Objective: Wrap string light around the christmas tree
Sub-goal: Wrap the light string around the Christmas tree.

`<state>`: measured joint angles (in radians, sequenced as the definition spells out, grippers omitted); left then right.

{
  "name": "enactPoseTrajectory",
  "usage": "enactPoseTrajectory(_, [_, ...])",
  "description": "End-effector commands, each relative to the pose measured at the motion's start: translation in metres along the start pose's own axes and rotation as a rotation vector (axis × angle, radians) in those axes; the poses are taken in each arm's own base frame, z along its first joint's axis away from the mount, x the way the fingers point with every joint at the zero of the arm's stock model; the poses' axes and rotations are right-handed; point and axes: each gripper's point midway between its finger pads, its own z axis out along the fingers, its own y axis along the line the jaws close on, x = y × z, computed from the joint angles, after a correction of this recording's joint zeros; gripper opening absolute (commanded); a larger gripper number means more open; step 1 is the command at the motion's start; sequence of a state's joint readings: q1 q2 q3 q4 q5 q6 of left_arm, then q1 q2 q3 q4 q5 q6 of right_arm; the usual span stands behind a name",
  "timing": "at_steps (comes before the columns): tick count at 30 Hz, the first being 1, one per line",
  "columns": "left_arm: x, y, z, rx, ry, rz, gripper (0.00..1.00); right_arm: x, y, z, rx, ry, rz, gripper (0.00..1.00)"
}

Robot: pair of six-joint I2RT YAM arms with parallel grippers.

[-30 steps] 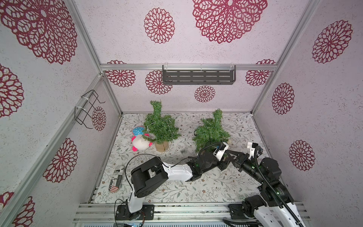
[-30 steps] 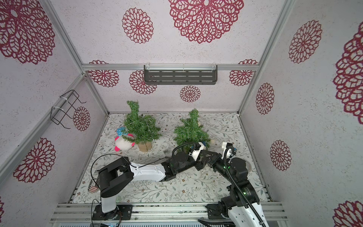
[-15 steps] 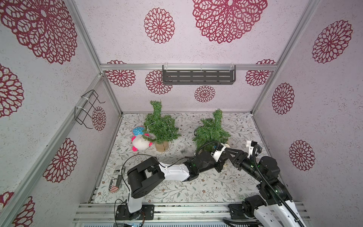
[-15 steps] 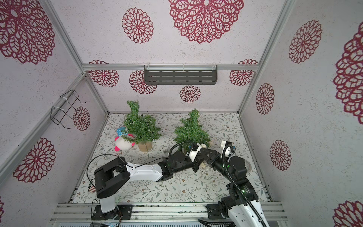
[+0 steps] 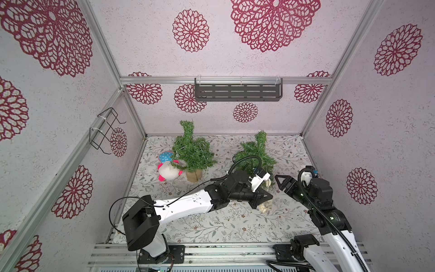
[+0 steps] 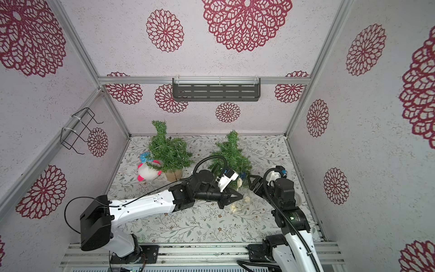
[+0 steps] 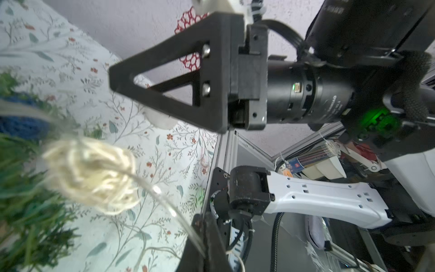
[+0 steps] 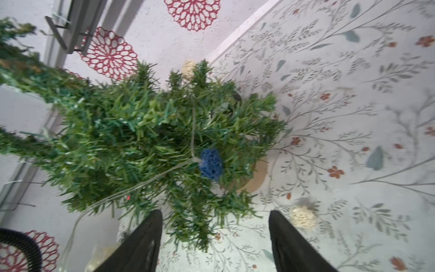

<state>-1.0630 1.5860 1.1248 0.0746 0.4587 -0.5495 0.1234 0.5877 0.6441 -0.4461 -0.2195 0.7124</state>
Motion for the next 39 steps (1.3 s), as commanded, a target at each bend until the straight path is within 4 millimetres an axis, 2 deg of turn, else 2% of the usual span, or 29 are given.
enactPoseTrajectory(1, [0.003, -0.018, -0.013, 0.068, 0.039, -0.048, 0.0, 0.011, -0.035, 0.011, 0.129, 0.034, -0.036, 0.73])
enactPoseTrajectory(4, [0.007, -0.019, -0.02, 0.053, 0.06, -0.049, 0.0, 0.023, -0.05, 0.027, 0.153, 0.061, 0.012, 0.73])
enactPoseTrajectory(8, [0.007, -0.024, -0.032, 0.053, 0.051, -0.036, 0.0, 0.05, -0.078, 0.05, 0.202, 0.121, 0.11, 0.7])
enactPoseTrajectory(11, [0.014, -0.026, -0.04, 0.045, 0.082, -0.036, 0.0, 0.065, -0.076, 0.058, 0.168, 0.154, 0.154, 0.66])
enactPoseTrajectory(16, [0.031, -0.02, -0.061, -0.035, 0.155, -0.037, 0.0, 0.058, -0.069, 0.05, 0.169, 0.12, 0.072, 0.62])
enactPoseTrajectory(20, [0.025, -0.041, -0.092, 0.021, 0.114, -0.005, 0.0, 0.051, -0.059, 0.046, 0.142, 0.099, -0.028, 0.61])
enactPoseTrajectory(21, [0.025, -0.037, -0.1, -0.01, 0.109, 0.007, 0.0, 0.049, -0.057, 0.046, 0.142, 0.092, -0.049, 0.61])
enactPoseTrajectory(23, [0.031, -0.004, -0.117, -0.179, 0.137, 0.0, 0.0, 0.038, -0.053, 0.041, 0.157, 0.063, -0.089, 0.61])
enactPoseTrajectory(26, [0.046, 0.052, -0.143, -0.446, 0.223, -0.053, 0.0, 0.023, -0.036, 0.033, 0.136, 0.032, -0.141, 0.6])
enactPoseTrajectory(28, [0.05, 0.072, -0.154, -0.541, 0.236, -0.066, 0.0, 0.021, -0.017, 0.029, 0.075, 0.034, -0.175, 0.59])
enactPoseTrajectory(32, [0.039, 0.084, -0.16, -0.59, 0.212, -0.068, 0.0, 0.031, 0.03, 0.018, -0.123, 0.052, -0.234, 0.5])
enactPoseTrajectory(35, [0.025, 0.081, -0.155, -0.559, 0.179, -0.058, 0.0, 0.039, 0.062, 0.005, -0.27, 0.053, -0.256, 0.45])
enactPoseTrajectory(39, [0.021, 0.082, -0.15, -0.541, 0.173, -0.059, 0.0, 0.047, 0.087, -0.006, -0.366, 0.076, -0.233, 0.49])
